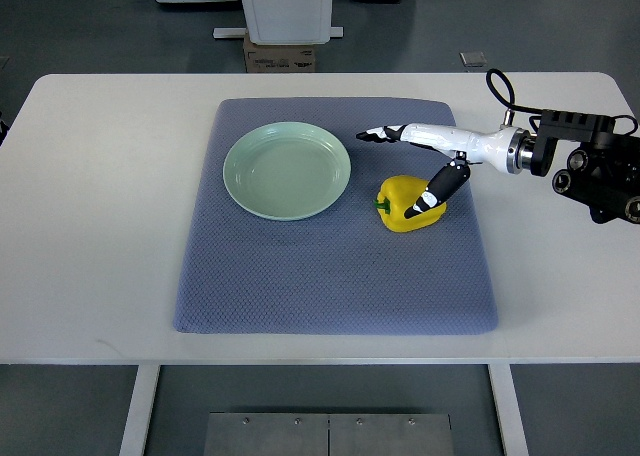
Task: Place yellow pepper on plate with right hand
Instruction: 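Lower the right hand around the yellow pepper and close the fingers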
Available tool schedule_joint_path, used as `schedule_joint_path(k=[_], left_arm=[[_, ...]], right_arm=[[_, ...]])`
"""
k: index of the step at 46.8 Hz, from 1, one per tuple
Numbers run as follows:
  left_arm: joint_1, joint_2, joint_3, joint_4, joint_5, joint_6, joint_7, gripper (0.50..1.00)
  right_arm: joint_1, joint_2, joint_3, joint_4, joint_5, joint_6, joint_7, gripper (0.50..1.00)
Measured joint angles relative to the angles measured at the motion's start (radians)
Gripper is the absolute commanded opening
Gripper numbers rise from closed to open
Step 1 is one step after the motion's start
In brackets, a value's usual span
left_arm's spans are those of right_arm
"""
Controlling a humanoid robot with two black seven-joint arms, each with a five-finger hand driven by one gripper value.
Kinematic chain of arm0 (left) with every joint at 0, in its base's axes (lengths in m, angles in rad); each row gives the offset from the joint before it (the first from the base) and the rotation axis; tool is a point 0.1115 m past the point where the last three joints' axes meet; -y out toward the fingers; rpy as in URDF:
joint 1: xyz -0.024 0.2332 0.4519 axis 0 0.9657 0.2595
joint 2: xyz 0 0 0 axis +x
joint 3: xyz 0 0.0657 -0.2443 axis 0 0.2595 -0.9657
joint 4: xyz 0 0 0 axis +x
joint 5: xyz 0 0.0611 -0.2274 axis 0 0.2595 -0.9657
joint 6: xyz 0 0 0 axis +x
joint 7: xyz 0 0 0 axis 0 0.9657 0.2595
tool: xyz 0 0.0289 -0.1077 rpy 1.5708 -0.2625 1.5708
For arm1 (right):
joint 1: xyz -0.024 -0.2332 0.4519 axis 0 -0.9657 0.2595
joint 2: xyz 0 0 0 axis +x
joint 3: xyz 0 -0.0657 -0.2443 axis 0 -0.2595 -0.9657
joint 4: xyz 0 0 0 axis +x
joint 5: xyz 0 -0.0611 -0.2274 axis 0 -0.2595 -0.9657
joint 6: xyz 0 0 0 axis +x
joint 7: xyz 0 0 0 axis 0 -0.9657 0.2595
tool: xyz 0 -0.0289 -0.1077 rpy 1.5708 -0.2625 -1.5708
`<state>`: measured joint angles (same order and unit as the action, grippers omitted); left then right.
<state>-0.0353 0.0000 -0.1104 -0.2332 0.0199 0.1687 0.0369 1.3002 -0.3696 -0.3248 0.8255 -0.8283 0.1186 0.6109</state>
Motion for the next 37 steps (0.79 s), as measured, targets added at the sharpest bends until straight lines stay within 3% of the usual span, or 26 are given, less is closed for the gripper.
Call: schedule_joint_path(k=[37], left_arm=[[0.000, 0.000, 0.000, 0.000, 0.000, 0.000, 0.000, 1.000]], right_arm=[[-0.015, 0.002, -0.096, -0.045, -0.018, -0.012, 0.000, 0.968]])
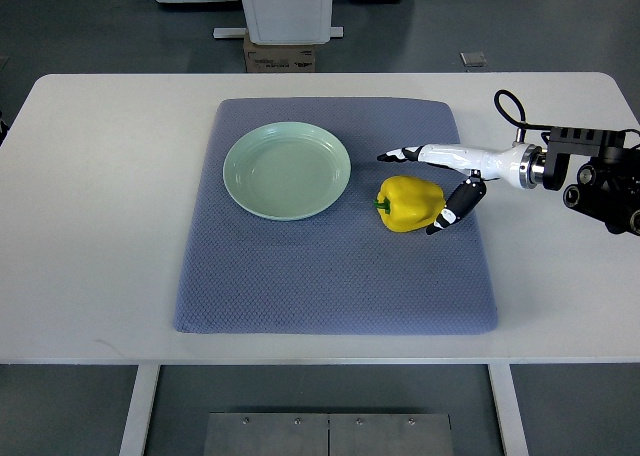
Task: Place yellow pepper on plate with right hand
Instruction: 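Lower the right hand around the yellow pepper and close the fingers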
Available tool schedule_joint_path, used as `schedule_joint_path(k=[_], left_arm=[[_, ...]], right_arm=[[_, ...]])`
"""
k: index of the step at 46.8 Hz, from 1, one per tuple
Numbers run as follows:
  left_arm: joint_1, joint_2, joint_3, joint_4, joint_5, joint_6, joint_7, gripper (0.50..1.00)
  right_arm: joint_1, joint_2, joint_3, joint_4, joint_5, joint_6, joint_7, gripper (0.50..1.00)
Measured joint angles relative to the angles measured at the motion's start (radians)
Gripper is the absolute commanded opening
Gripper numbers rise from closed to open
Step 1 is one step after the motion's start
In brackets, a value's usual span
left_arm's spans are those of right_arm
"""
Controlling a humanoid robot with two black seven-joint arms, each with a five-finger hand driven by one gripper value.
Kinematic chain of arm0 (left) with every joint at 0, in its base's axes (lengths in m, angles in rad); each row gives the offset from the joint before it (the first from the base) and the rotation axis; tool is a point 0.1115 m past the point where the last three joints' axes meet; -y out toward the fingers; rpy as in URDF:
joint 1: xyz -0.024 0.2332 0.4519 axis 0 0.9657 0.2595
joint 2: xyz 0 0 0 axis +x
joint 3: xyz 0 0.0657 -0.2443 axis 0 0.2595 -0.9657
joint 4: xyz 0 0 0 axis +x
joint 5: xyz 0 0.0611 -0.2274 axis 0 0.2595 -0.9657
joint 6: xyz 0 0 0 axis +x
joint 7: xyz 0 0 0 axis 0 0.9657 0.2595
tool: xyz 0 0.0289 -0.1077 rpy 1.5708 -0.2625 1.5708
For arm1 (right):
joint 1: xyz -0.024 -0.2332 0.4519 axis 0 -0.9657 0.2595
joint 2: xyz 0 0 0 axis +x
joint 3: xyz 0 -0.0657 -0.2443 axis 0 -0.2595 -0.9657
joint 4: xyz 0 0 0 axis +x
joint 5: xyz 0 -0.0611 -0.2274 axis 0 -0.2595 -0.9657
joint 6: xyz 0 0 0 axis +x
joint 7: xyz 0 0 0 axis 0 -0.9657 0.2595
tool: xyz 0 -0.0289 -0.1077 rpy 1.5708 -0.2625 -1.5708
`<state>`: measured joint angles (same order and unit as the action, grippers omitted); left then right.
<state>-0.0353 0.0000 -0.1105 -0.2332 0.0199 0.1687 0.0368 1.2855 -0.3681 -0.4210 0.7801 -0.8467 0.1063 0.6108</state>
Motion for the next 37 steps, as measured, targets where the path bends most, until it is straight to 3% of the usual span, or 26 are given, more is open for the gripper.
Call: schedule_joint_path(k=[18, 28, 37], left_arm=[[0.000, 0.000, 0.000, 0.000, 0.000, 0.000, 0.000, 1.000], [0.000, 0.000, 0.000, 0.000, 0.000, 0.000, 0.000, 1.000], [0.000, 0.000, 0.000, 0.000, 0.000, 0.000, 0.000, 1.000]], right_arm=[[-0.007, 0.003, -0.041, -0.025, -0.011, -0.025, 0.000, 0.931], [-0.010, 0.003, -0.042, -0.027, -0.012, -0.025, 0.000, 0.832], [-0.009, 0.006, -0.042, -0.026, -0.012, -0.025, 0.000, 0.799]])
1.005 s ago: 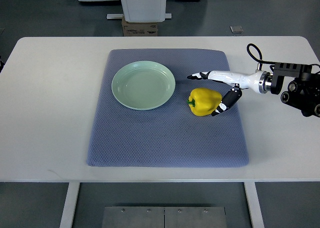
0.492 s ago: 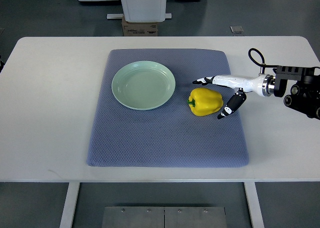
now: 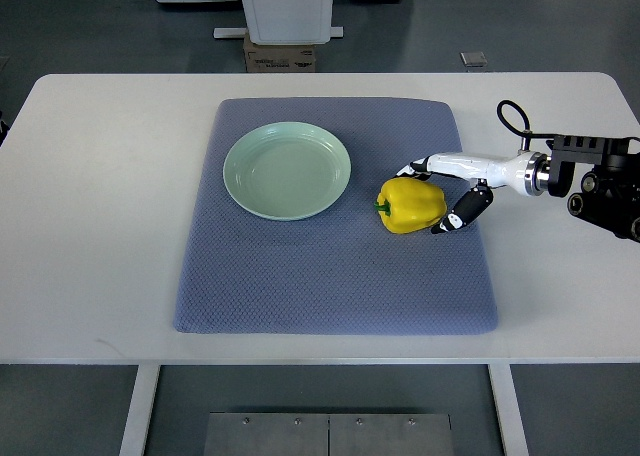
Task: Place yellow pepper on plate with right hand
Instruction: 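Lower the right hand around the yellow pepper and close the fingers, then lift the pepper with the right hand and carry it over the plate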
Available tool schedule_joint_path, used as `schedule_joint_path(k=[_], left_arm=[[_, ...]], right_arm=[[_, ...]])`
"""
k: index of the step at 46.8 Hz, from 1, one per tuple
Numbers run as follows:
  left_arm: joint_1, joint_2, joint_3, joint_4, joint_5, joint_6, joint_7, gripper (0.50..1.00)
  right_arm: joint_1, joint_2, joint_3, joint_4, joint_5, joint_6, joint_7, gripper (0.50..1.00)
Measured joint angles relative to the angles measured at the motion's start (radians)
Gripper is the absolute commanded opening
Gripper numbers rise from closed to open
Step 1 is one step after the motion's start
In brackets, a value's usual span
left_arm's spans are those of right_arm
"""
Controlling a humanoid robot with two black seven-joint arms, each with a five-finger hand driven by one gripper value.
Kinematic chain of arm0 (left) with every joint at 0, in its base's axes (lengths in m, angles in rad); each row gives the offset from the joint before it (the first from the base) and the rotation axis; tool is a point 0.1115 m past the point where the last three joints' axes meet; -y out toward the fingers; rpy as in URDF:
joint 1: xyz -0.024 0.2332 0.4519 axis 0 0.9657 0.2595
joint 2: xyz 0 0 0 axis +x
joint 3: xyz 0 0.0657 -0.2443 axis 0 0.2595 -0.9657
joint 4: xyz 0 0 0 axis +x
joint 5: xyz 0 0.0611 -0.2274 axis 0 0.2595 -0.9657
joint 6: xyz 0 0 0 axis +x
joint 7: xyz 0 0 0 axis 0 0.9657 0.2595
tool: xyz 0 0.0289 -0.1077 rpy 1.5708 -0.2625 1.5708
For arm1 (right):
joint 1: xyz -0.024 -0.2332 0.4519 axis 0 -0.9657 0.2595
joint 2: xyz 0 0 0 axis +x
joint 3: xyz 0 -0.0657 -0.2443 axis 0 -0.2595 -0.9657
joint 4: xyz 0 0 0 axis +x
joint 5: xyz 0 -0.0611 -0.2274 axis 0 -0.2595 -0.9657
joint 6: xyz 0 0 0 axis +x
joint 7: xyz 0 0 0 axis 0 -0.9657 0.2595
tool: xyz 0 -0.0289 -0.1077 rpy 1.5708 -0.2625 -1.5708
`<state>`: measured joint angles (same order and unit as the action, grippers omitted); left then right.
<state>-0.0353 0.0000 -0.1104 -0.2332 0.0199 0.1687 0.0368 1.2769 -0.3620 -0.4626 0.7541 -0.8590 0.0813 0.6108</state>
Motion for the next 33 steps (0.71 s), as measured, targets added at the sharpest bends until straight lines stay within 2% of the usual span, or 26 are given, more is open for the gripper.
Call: schedule_joint_path(k=[3, 7, 11, 15, 33], left_arm=[[0.000, 0.000, 0.000, 0.000, 0.000, 0.000, 0.000, 1.000], [0.000, 0.000, 0.000, 0.000, 0.000, 0.000, 0.000, 1.000], [0.000, 0.000, 0.000, 0.000, 0.000, 0.000, 0.000, 1.000], [0.000, 0.000, 0.000, 0.000, 0.000, 0.000, 0.000, 1.000], [0.000, 0.000, 0.000, 0.000, 0.000, 0.000, 0.000, 1.000]], right_arm=[[0.005, 0.000, 0.000, 0.000, 0.001, 0.000, 0.000, 0.765], [0.006, 0.000, 0.001, 0.001, 0.001, 0.001, 0.000, 0.694], [0.006, 0.001, 0.002, 0.001, 0.001, 0.001, 0.000, 0.611], [0.006, 0.003, 0.002, 0.001, 0.001, 0.002, 0.000, 0.500], [0.004, 0.005, 0.008, -0.002, 0.006, 0.018, 0.000, 0.500]])
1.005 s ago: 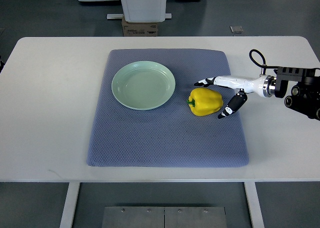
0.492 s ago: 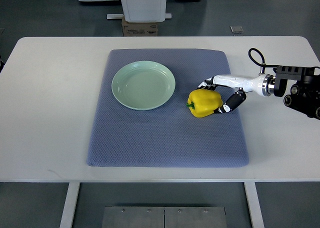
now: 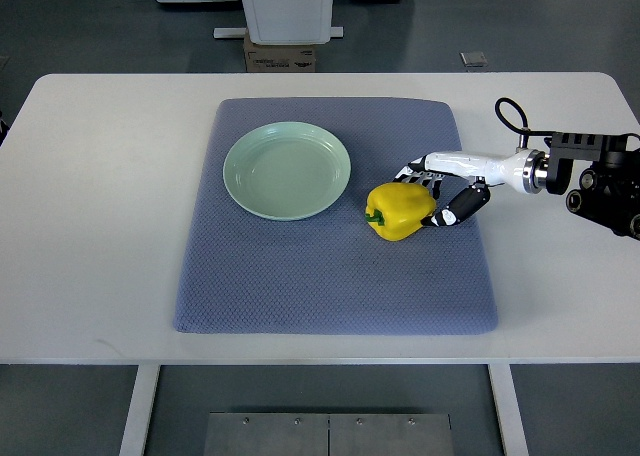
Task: Place yellow pepper on plate with right hand
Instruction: 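Lift the pepper with the right hand and carry it over the plate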
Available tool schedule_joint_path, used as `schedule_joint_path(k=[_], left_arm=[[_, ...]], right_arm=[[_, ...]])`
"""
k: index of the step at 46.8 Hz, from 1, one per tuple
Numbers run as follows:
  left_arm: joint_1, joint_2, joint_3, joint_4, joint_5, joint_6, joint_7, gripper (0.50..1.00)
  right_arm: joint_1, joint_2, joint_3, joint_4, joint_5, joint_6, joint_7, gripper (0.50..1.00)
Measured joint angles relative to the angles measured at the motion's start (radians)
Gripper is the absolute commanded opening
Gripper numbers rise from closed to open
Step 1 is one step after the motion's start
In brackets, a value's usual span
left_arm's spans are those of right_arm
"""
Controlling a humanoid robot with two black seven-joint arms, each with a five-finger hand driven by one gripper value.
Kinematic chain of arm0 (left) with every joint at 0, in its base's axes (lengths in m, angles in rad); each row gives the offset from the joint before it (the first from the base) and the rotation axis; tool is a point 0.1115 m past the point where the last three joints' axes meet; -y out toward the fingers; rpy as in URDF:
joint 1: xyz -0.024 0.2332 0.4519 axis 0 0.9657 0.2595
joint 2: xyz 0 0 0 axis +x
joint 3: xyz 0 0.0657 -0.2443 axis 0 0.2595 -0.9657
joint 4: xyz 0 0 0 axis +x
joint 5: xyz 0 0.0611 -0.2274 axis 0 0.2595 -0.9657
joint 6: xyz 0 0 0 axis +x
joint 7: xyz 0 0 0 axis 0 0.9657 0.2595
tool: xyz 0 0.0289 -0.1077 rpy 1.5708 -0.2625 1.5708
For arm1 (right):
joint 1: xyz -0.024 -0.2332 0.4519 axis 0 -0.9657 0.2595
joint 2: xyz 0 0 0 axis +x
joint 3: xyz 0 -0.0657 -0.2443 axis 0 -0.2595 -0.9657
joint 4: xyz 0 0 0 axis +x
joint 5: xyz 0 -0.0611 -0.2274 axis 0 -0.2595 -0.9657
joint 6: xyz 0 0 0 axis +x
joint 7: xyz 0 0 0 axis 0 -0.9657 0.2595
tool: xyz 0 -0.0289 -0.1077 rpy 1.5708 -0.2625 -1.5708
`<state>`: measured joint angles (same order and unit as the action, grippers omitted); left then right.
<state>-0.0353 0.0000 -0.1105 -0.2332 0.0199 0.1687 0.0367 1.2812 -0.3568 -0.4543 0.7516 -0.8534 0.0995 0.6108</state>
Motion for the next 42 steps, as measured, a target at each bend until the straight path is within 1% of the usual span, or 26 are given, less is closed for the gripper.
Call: schedule_joint_path(k=[10, 22, 32, 42], left_arm=[[0.000, 0.000, 0.000, 0.000, 0.000, 0.000, 0.000, 1.000], [0.000, 0.000, 0.000, 0.000, 0.000, 0.000, 0.000, 1.000], [0.000, 0.000, 0.000, 0.000, 0.000, 0.000, 0.000, 1.000], [0.000, 0.000, 0.000, 0.000, 0.000, 0.000, 0.000, 1.000]], right_arm=[[0.014, 0.003, 0.008, 0.000, 0.012, 0.006, 0.000, 0.500], [0.038, 0.005, 0.119, -0.003, 0.026, 0.080, -0.001, 0.500], [0.045, 0.049, 0.171, -0.016, 0.029, 0.092, -0.061, 0.500], [0.063, 0.135, 0.192, -0.064, 0.063, 0.092, -0.132, 0.500]])
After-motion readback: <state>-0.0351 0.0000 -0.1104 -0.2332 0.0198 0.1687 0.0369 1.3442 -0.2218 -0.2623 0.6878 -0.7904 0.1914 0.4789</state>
